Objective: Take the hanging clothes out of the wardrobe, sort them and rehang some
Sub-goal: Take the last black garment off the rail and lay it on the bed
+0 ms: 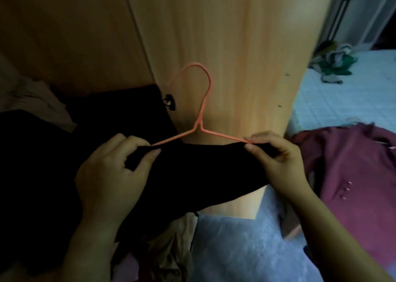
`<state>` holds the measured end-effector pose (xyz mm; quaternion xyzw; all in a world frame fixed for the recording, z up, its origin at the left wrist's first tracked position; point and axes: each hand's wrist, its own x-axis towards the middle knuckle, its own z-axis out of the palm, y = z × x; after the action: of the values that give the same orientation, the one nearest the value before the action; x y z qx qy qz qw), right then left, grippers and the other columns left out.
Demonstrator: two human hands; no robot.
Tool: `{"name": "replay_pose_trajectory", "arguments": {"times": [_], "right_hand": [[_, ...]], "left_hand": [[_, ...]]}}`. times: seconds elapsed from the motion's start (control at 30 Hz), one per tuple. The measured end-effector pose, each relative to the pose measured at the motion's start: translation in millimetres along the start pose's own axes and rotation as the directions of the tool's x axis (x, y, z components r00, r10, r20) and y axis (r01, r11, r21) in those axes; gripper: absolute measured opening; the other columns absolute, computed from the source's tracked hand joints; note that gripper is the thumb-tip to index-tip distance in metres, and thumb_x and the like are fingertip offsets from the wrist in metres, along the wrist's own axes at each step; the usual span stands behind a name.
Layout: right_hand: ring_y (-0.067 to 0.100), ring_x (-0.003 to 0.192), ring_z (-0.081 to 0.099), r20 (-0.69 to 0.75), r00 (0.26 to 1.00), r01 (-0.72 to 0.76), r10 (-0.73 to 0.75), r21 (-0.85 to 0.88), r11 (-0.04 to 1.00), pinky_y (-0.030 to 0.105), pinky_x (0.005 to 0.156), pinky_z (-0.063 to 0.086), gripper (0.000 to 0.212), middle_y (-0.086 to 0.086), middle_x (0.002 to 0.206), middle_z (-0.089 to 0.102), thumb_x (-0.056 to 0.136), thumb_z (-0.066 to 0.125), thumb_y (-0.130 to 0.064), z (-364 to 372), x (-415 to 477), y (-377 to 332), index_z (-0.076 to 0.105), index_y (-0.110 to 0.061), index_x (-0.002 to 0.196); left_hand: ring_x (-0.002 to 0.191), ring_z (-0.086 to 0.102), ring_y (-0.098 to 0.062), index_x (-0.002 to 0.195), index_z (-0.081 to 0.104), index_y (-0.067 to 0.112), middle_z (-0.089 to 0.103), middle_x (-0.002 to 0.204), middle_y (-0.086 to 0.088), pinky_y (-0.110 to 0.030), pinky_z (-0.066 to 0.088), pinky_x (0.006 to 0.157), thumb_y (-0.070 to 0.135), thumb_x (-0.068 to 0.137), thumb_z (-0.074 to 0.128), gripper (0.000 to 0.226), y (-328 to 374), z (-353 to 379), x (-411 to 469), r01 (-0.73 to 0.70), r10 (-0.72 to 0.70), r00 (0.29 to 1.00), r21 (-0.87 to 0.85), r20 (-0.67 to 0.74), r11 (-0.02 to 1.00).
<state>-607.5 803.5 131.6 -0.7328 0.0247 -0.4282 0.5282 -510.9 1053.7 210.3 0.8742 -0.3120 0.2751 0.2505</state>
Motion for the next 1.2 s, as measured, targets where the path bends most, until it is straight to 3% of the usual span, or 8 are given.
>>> {"name": "replay_pose_trajectory", "arguments": {"times": [0.13, 0.33, 0.47, 0.57, 0.73, 0.9, 1.07, 1.2], "right_hand": [[0.007, 0.081, 0.063, -0.104, 0.994, -0.048, 0.036, -0.116, 0.992, 0.017, 0.079, 0.044, 0.010, -0.002, 0.084, 0.067, 0.078, 0.069, -0.010, -101.0, -39.1, -4.2, 0.068, -0.016, 0.086], [0.000, 0.082, 0.062, -0.307, 0.949, -0.159, 0.067, -0.285, 0.945, 0.015, 0.080, 0.043, 0.017, -0.023, 0.085, 0.067, 0.079, 0.069, -0.010, -277.5, -108.6, -33.6, 0.066, -0.026, 0.084], [-0.001, 0.081, 0.062, -0.441, 0.892, -0.276, 0.095, -0.366, 0.889, 0.014, 0.080, 0.043, 0.016, -0.022, 0.084, 0.067, 0.078, 0.070, -0.011, -377.8, -166.0, -49.4, 0.066, -0.026, 0.083], [0.006, 0.080, 0.063, -0.509, 0.854, -0.347, 0.105, -0.410, 0.844, 0.020, 0.080, 0.045, 0.011, -0.014, 0.082, 0.068, 0.077, 0.073, -0.014, -436.2, -205.3, -62.1, 0.068, -0.022, 0.084], [0.012, 0.082, 0.064, -0.542, 0.841, -0.346, -0.001, -0.538, 0.769, 0.025, 0.082, 0.047, 0.009, -0.003, 0.086, 0.068, 0.079, 0.073, -0.015, -507.1, -228.4, -84.3, 0.069, -0.015, 0.088], [0.018, 0.083, 0.065, -0.508, 0.861, -0.379, 0.032, -0.598, 0.706, 0.034, 0.080, 0.050, 0.012, 0.007, 0.086, 0.068, 0.077, 0.073, -0.009, -546.2, -219.6, -65.9, 0.071, -0.010, 0.088], [0.013, 0.081, 0.063, -0.469, 0.883, -0.351, 0.030, -0.616, 0.705, 0.024, 0.080, 0.047, 0.015, 0.003, 0.086, 0.067, 0.077, 0.072, -0.009, -594.0, -161.4, -37.4, 0.069, -0.016, 0.090], [0.016, 0.083, 0.063, -0.461, 0.888, -0.329, 0.007, -0.623, 0.710, 0.026, 0.081, 0.047, 0.014, 0.008, 0.087, 0.066, 0.078, 0.071, -0.011, -643.8, -96.4, 2.9, 0.069, -0.016, 0.091]], "left_hand": [[0.069, 0.058, -0.024, 0.082, 0.067, 0.022, 0.059, 0.077, 0.002, -0.026, 0.033, 0.053, 0.048, 0.081, 0.055, 0.028, 84.2, 36.8, -12.9, -0.094, 0.100, 0.992, -0.081, 0.077, 0.992], [0.079, 0.053, -0.015, 0.083, 0.064, 0.025, 0.060, 0.082, 0.004, -0.031, 0.039, 0.059, 0.045, 0.080, 0.058, 0.022, 244.8, 92.7, -54.6, -0.113, 0.184, 0.961, -0.316, 0.205, 0.942], [0.082, 0.060, -0.021, 0.083, 0.062, 0.026, 0.061, 0.083, 0.005, -0.037, 0.046, 0.066, 0.048, 0.080, 0.055, 0.024, 342.6, 133.4, -87.9, -0.125, 0.300, 0.898, -0.468, 0.322, 0.875], [0.075, 0.059, -0.015, 0.083, 0.061, 0.029, 0.059, 0.079, 0.009, -0.034, 0.045, 0.064, 0.049, 0.080, 0.059, 0.020, 398.5, 154.1, -109.8, -0.125, 0.407, 0.836, -0.593, 0.370, 0.795], [0.073, 0.054, -0.002, 0.081, 0.062, 0.033, 0.060, 0.077, 0.014, -0.008, 0.038, 0.062, 0.042, 0.080, 0.063, 0.010, 467.8, 179.4, -119.5, -0.076, 0.509, 0.767, -0.731, 0.392, 0.678], [0.072, 0.057, 0.007, 0.075, 0.060, 0.040, 0.064, 0.073, 0.011, -0.003, 0.036, 0.061, 0.041, 0.078, 0.070, 0.010, 492.9, 223.5, -129.7, 0.100, 0.488, 0.695, -0.743, 0.528, 0.662], [0.077, 0.057, 0.011, 0.075, 0.061, 0.037, 0.065, 0.073, 0.013, 0.000, 0.035, 0.067, 0.029, 0.079, 0.070, 0.013, 531.1, 270.1, -91.9, 0.126, 0.450, 0.735, -0.755, 0.507, 0.644], [0.079, 0.060, 0.002, 0.079, 0.066, 0.031, 0.065, 0.077, 0.012, -0.004, 0.039, 0.067, 0.038, 0.079, 0.070, 0.008, 574.8, 320.3, -36.4, 0.120, 0.427, 0.782, -0.782, 0.454, 0.612]]}}
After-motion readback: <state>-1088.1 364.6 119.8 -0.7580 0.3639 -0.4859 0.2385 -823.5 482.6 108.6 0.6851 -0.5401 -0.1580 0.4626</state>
